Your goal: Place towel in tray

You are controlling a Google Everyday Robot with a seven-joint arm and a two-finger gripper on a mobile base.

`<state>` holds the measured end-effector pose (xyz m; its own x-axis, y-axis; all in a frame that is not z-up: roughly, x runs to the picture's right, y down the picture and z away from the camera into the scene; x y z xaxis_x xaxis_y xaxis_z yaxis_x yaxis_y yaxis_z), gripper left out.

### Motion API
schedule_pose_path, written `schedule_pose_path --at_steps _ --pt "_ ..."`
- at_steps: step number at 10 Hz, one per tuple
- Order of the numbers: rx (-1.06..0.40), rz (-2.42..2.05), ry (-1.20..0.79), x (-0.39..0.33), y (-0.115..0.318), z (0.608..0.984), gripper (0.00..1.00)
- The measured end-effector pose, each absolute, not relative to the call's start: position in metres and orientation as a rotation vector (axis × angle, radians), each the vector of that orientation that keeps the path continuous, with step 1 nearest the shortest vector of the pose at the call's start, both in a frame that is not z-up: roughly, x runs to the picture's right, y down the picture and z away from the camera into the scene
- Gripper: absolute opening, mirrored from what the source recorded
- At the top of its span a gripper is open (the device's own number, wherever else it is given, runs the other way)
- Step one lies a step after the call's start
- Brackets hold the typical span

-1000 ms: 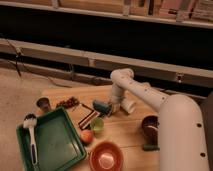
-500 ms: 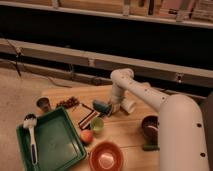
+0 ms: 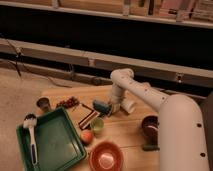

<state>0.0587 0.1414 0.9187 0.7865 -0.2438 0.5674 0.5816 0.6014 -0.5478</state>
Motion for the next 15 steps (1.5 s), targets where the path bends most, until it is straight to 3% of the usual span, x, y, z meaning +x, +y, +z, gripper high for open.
schedule_pose_path --at_steps 8,15 --pt "-0.791 -0.499 -0.468 0.0587 0.1414 0.9187 0.03" --pt "-0.791 -0.499 -0.468 0.0586 0.1414 0.9187 0.71"
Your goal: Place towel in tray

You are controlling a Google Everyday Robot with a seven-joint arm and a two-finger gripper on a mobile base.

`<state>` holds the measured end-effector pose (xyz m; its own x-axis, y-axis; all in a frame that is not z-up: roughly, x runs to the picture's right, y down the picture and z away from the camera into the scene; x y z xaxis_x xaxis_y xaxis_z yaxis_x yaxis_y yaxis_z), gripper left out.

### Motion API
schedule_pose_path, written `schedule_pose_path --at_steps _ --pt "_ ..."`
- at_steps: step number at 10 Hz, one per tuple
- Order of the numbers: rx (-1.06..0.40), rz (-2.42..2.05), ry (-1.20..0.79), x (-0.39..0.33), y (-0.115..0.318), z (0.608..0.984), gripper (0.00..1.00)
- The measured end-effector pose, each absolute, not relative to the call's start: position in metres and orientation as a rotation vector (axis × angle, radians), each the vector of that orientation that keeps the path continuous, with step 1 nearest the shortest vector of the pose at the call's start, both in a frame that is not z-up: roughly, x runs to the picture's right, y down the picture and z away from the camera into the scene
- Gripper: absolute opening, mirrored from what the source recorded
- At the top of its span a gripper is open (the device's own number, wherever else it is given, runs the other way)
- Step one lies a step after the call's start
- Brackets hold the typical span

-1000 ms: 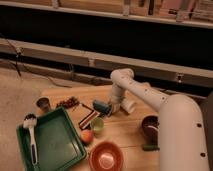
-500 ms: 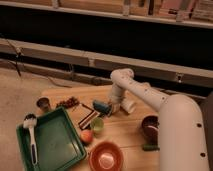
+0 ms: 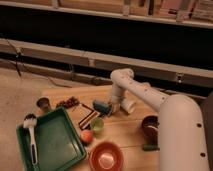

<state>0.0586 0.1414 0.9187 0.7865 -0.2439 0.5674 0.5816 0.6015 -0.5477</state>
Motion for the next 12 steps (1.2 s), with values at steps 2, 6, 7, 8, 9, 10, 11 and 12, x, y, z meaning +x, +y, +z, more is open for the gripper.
schedule_pose_path --at_steps 2,6,7,8,9,10,11,12 --pt "-0.79 -0.499 -0.468 0.059 0.141 0.919 0.8" --pt "-0.79 -0.497 -0.463 0.063 0.14 0.918 0.8" --pt "-0.791 -0.5 -0.462 0.062 0.14 0.919 0.8" --pt "-0.791 -0.506 -0.462 0.06 0.14 0.917 0.8" --pt "-0.79 -0.516 -0.443 0.059 0.137 0.912 0.8" --pt "-0.787 -0.543 -0.402 0.054 0.132 0.902 0.78" --pt "-0.783 -0.583 -0.339 0.046 0.12 0.884 0.67" --pt "-0.779 -0.61 -0.297 0.04 0.11 0.869 0.59"
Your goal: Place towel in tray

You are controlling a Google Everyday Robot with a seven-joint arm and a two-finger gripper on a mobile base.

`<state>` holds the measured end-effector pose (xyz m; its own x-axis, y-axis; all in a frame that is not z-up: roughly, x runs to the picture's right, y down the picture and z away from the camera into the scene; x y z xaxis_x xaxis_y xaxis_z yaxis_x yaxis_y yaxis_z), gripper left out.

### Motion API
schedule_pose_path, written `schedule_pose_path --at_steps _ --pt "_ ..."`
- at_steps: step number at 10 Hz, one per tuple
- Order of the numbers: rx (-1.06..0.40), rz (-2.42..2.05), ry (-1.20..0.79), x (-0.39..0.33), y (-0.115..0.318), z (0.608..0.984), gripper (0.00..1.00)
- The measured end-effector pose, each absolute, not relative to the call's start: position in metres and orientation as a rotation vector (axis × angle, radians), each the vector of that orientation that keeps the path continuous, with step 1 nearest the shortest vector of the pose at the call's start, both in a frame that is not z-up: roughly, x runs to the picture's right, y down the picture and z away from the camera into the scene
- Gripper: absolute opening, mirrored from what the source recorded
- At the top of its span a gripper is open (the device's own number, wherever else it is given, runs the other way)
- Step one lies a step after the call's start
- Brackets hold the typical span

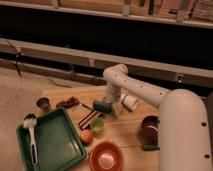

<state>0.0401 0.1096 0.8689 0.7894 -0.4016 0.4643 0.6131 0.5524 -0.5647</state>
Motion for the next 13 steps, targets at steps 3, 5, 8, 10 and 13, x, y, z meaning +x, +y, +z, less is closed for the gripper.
schedule_pose_path --at_steps 3,5,8,10,13 --pt "-0.771 -0.697 -0.153 0.025 0.074 0.817 0.29" --pt "-0.783 -0.719 -0.112 0.026 0.068 0.803 0.18" --pt "-0.8 -0.709 -0.065 0.046 0.079 0.799 0.01" --pt "-0.802 -0.678 -0.073 0.059 0.087 0.8 0.15" --pt "-0.808 -0.616 -0.102 0.086 0.1 0.805 0.47"
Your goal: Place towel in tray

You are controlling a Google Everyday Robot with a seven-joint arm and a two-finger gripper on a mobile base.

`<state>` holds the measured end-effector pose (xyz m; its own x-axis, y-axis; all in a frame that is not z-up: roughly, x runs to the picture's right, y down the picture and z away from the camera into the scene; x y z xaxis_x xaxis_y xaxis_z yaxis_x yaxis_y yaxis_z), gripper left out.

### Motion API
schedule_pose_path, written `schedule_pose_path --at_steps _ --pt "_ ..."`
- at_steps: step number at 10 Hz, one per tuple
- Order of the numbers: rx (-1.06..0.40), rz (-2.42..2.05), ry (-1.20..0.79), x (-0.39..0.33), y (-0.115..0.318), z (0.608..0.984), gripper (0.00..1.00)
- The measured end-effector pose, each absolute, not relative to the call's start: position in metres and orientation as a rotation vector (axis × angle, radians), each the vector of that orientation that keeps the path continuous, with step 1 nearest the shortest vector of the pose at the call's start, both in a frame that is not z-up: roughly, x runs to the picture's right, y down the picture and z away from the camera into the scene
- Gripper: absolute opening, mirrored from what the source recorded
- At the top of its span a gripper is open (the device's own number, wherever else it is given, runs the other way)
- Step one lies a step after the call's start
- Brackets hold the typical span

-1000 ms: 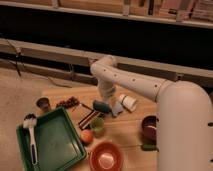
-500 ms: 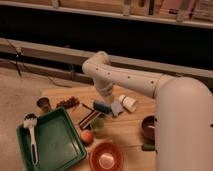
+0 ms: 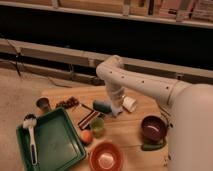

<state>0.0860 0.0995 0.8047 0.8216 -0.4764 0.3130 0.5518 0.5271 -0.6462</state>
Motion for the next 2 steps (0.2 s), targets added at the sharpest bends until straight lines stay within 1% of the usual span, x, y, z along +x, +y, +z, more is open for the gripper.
schedule_pose_path --at_steps 1,2 --pt "-0.807 -0.603 -0.124 0.09 0.1034 0.8106 0.57" --pt "-0.811 -0.592 -0.133 0.097 0.1078 0.8161 0.65"
